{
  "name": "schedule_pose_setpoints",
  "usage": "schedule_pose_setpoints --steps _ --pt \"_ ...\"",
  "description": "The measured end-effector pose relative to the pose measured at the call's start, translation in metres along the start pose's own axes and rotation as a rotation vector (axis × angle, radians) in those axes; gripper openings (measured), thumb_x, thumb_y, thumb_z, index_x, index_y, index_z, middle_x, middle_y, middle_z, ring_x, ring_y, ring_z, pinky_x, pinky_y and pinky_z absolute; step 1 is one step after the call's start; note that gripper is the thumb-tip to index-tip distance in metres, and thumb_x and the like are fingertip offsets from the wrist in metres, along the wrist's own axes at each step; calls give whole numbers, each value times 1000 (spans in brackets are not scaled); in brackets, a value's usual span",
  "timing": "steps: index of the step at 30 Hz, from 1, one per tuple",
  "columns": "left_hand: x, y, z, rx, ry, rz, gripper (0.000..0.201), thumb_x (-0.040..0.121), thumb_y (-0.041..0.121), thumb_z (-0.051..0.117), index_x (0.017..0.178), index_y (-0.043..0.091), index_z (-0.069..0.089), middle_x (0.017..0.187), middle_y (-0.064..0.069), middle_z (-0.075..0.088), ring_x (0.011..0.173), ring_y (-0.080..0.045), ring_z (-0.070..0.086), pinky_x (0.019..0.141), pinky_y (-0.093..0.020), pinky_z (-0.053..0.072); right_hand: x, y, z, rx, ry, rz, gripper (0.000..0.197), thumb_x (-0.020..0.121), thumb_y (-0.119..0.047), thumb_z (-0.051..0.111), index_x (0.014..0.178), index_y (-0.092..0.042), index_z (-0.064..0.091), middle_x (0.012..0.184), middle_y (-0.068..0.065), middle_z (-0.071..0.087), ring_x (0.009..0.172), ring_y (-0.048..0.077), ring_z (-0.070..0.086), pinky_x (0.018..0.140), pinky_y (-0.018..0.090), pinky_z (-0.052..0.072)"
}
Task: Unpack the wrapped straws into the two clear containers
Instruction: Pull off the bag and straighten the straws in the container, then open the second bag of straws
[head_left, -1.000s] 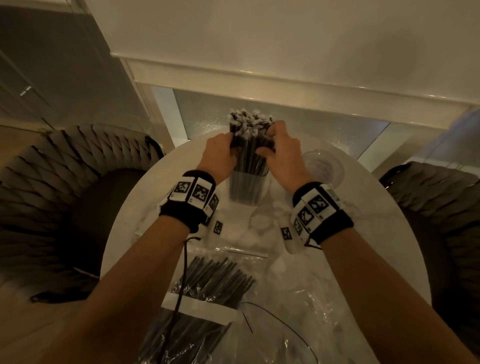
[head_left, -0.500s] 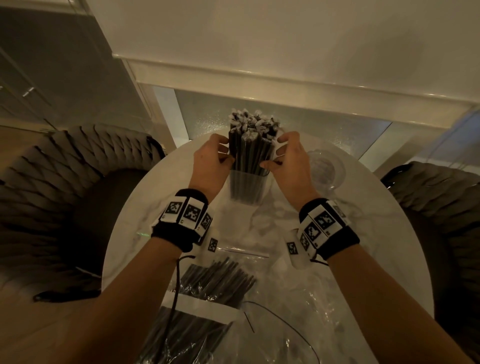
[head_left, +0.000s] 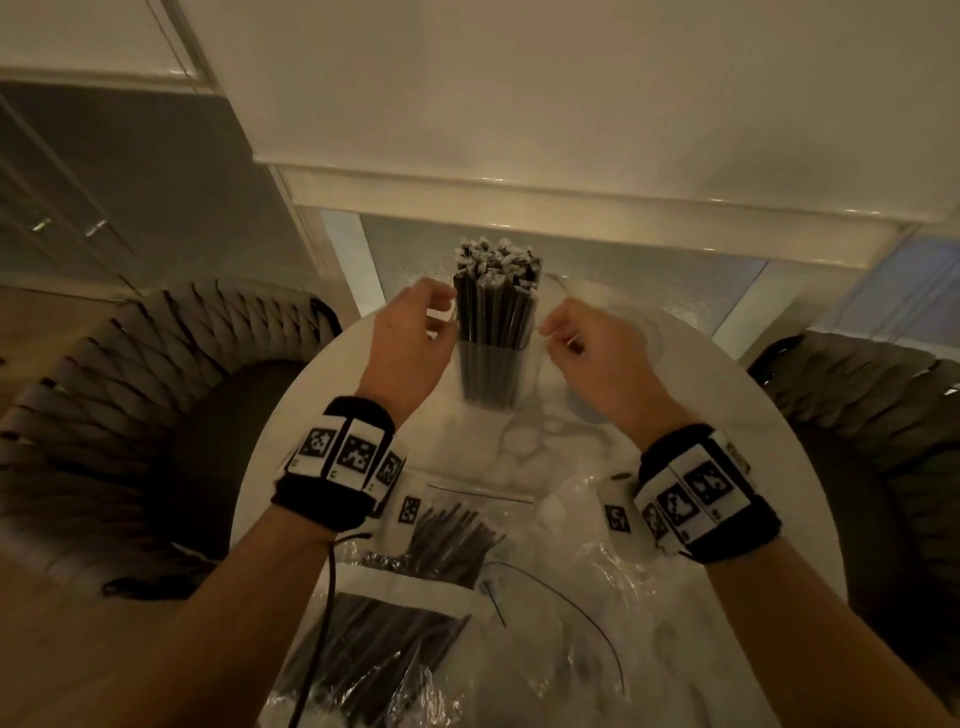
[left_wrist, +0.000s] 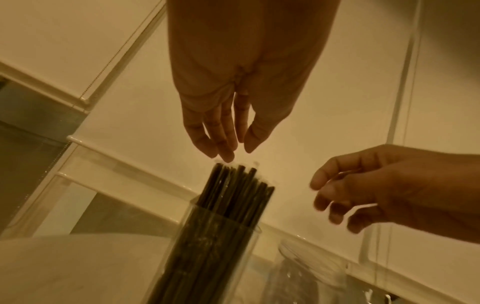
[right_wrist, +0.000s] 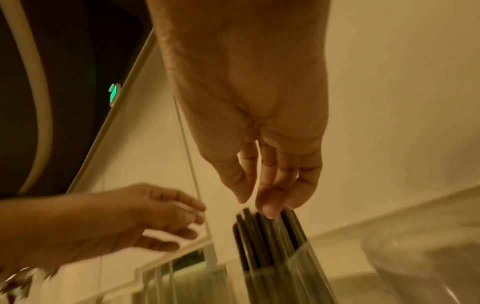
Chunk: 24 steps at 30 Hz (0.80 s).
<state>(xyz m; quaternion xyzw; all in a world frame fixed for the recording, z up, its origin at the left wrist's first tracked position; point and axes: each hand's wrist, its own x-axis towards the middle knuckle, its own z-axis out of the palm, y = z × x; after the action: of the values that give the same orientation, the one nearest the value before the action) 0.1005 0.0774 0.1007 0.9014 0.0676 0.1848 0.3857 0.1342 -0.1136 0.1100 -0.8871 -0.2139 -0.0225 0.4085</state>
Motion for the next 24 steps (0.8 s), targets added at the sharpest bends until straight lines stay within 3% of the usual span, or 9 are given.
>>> schedule_pose_setpoints --steps 3,5,8,12,14,17,19,21,24 --pt "-36 5 9 -22 -104 8 20 87 5 59 107 9 61 104 -4 63 81 -13 58 65 -1 42 -33 5 22 -117 -269 -15 16 86 -6 57 101 -5 63 98 11 66 87 23 62 65 17 42" --pt "-63 0 18 -6 -217 -24 20 86 6 59 105 10 62 104 -5 64 83 -17 61 70 -11 45 -51 7 44 -158 -466 -16 23 86 -8 58 109 -3 61 109 16 64 100 29 60 78 27 42" --pt "-99 -27 30 127 -442 -137 27 87 10 59 113 8 59 112 -12 61 98 -27 61 80 -25 47 -71 19 88 -241 -662 57 39 89 -14 57 126 -5 49 123 19 55 112 33 53 87 27 38" --pt "-135 -92 29 475 -651 -439 58 91 29 55 141 17 30 141 -16 35 128 -37 39 105 -47 37 -94 43 137 -356 -764 242 52 93 -28 50 139 -14 30 139 19 36 125 41 40 105 46 33" --pt "-147 -126 20 573 -673 -584 74 90 42 53 148 21 12 150 -14 21 135 -38 28 107 -55 30 -100 51 148 -401 -767 315 54 96 -22 43 144 -17 22 145 19 30 130 42 34 108 50 27" --pt "-156 -162 9 499 -681 -684 93 84 44 62 149 19 0 151 -16 20 135 -40 28 109 -55 29 -101 54 157 -458 -751 371 66 92 -29 51 147 -19 16 149 18 24 134 42 27 109 54 24" --pt "-155 -174 5 453 -638 -688 88 85 38 64 148 15 7 146 -16 29 132 -39 34 108 -53 32 -94 53 161 -519 -707 395 62 90 -33 52 143 -16 25 146 16 31 132 40 29 109 53 23" --pt "-148 -185 0 391 -587 -678 67 86 27 62 141 12 26 136 -18 45 124 -36 46 104 -47 38 -84 50 166 -536 -715 433 46 89 -28 49 133 -16 39 138 14 43 129 36 35 110 51 21" --pt "-126 -184 -15 147 -516 -550 28 88 20 61 113 5 59 110 -17 65 98 -24 63 93 -41 48 -66 34 168 -389 -731 455 30 83 -33 55 108 -19 61 116 8 62 114 30 52 105 48 29"
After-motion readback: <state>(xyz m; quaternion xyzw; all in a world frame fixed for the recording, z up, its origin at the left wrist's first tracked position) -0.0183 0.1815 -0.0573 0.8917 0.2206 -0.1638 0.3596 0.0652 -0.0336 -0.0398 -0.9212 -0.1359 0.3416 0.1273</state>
